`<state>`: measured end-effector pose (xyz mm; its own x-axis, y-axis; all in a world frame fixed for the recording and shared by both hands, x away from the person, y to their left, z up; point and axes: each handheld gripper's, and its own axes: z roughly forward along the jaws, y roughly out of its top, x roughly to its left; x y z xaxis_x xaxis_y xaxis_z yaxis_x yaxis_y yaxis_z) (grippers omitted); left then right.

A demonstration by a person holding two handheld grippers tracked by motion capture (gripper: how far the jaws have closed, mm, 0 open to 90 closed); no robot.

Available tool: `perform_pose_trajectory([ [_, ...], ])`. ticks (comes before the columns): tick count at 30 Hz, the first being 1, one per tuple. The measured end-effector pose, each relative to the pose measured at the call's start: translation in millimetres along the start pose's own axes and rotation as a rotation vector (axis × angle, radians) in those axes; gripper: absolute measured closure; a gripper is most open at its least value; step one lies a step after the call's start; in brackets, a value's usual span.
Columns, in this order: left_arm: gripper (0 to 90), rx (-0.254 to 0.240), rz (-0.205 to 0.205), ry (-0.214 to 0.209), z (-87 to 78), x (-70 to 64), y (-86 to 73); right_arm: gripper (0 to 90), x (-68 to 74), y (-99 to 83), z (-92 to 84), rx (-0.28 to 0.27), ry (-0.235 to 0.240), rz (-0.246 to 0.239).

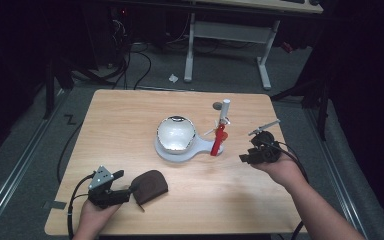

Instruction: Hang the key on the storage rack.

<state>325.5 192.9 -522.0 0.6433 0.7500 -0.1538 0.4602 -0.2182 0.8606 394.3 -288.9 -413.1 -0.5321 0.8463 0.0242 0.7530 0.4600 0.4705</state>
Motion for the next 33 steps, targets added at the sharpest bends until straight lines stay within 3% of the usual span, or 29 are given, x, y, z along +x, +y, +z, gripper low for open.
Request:
perform_pose_trajectory([
  [2, 24.1, 0.005, 0.001, -0.001, 0.6, -0.8, 0.2, 53.8, -0.5, -6.7, 3.6, 0.004, 0.006, 0.018],
  [10, 23.9, 0.018, 0.004, -0.005, 3.1, -3.3, 0.6, 51.9, 6.0, -38.2, 16.3, -0.003, -0.021, 0.016],
  [19, 24.2, 0.024, 0.013, -0.003, 5.1, -5.8, 0.5, 50.8, 17.5, -74.0, 30.2, -0.04, -0.052, -0.008],
  [22, 25.5, 0.024, 0.016, -0.002, 5.2, -5.8, 0.4, 50.3, 20.6, -84.1, 32.8, -0.067, -0.051, -0.008],
  [27, 27.6, 0.019, 0.026, 0.015, 4.0, -5.6, 1.0, 49.5, 29.2, -100.3, 37.4, -0.112, -0.091, -0.021],
  [33, 27.7, 0.012, 0.007, 0.02, 4.0, -5.6, 1.8, 48.6, 45.0, -117.0, 42.3, -0.209, -0.1, -0.02],
])
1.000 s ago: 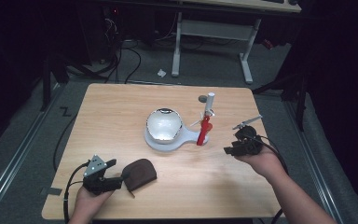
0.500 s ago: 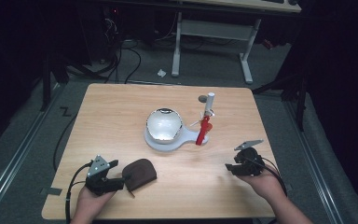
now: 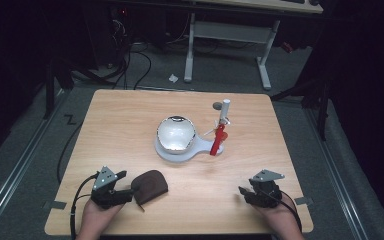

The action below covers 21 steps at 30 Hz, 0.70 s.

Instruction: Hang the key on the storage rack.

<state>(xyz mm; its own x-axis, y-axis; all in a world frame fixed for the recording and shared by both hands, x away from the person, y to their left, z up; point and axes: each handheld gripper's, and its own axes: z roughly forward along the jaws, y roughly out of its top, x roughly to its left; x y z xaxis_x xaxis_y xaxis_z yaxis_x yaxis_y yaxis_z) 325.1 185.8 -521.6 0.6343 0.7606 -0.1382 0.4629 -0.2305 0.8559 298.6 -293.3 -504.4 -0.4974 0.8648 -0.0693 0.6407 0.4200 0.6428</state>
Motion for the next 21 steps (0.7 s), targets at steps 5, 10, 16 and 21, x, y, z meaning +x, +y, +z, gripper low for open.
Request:
perform_pose_trajectory([
  [5, 28.6, 0.006, -0.057, -0.002, 0.9, 3.4, 0.6, 47.9, 9.5, -12.4, -4.6, -0.134, -0.01, 0.03],
  [10, 30.8, -0.006, -0.107, 0.009, -4.9, 5.7, -1.6, 48.5, 10.1, -27.4, -14.5, -0.202, 0.031, 0.044],
  [16, 40.4, 0.007, -0.151, 0.0, -6.2, 7.1, -8.1, 48.8, 3.2, -31.0, -16.9, -0.211, 0.047, 0.063],
  [21, 47.3, 0.038, -0.172, -0.045, 2.0, 6.5, -11.4, 48.8, 4.4, -30.8, -12.7, -0.192, 0.059, 0.059],
])
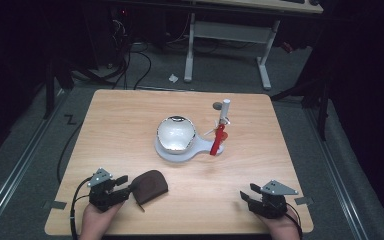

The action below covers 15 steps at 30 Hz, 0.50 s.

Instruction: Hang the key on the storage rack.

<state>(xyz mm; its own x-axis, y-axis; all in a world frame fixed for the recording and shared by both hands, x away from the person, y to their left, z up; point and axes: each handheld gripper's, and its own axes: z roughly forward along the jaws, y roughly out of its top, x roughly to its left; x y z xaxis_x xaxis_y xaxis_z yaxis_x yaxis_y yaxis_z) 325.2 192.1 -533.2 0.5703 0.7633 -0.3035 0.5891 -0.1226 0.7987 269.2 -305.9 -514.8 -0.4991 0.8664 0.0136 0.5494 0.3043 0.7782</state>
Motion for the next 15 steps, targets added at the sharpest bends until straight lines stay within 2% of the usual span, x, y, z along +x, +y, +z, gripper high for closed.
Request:
perform_pose_trajectory([
  [2, 52.2, 0.006, -0.002, -0.006, 1.7, -1.1, -0.4, 48.7, 1.1, 0.4, 1.8, 0.005, 0.001, -0.008],
  [6, 62.6, 0.012, -0.05, -0.039, 2.3, 0.6, -1.3, 48.5, 3.4, 0.4, 5.3, 0.017, 0.006, -0.009],
  [9, 65.7, 0.012, -0.075, -0.043, 2.5, 1.9, -3.0, 48.4, 4.3, 0.0, 7.0, 0.025, 0.004, -0.01],
  [12, 68.9, 0.01, -0.071, -0.027, 2.3, 1.0, -3.4, 48.4, 4.4, 0.0, 7.7, 0.027, 0.002, -0.004],
  [14, 78.5, 0.006, -0.066, -0.007, 1.3, 0.6, -3.7, 48.4, 4.8, -0.1, 7.5, 0.028, -0.002, 0.0],
  [15, 78.7, 0.006, -0.059, -0.002, 1.6, -0.1, -3.7, 48.3, 5.0, -0.2, 7.5, 0.028, -0.002, 0.002],
])
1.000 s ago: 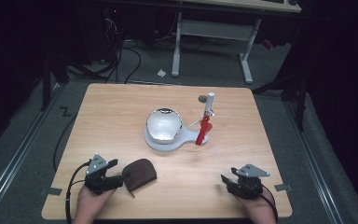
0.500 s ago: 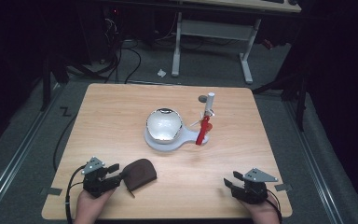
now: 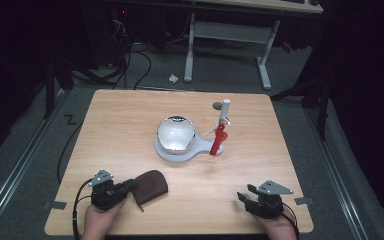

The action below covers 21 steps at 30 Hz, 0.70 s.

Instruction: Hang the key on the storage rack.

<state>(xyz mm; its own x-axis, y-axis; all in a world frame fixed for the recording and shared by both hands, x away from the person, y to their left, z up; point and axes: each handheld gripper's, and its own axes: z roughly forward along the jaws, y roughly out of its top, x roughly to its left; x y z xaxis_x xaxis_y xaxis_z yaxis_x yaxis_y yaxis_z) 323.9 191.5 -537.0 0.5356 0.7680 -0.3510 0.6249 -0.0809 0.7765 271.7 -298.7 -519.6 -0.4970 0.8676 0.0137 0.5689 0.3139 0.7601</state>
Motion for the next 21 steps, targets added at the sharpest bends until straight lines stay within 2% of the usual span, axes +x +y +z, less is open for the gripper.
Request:
perform_pose_trajectory([
  [4, 82.8, -0.002, 0.033, 0.028, 0.0, -2.8, -0.4, 48.4, 0.5, -0.5, 0.3, 0.002, 0.001, 0.0],
  [13, 87.1, -0.007, 0.069, 0.042, -1.4, -6.4, 1.3, 48.6, -1.3, -0.6, 0.0, 0.0, 0.002, 0.007],
  [21, 87.3, -0.082, 0.096, 0.024, -8.9, -12.3, 5.1, 49.3, -5.8, 1.4, -1.2, -0.025, -0.022, 0.016],
])
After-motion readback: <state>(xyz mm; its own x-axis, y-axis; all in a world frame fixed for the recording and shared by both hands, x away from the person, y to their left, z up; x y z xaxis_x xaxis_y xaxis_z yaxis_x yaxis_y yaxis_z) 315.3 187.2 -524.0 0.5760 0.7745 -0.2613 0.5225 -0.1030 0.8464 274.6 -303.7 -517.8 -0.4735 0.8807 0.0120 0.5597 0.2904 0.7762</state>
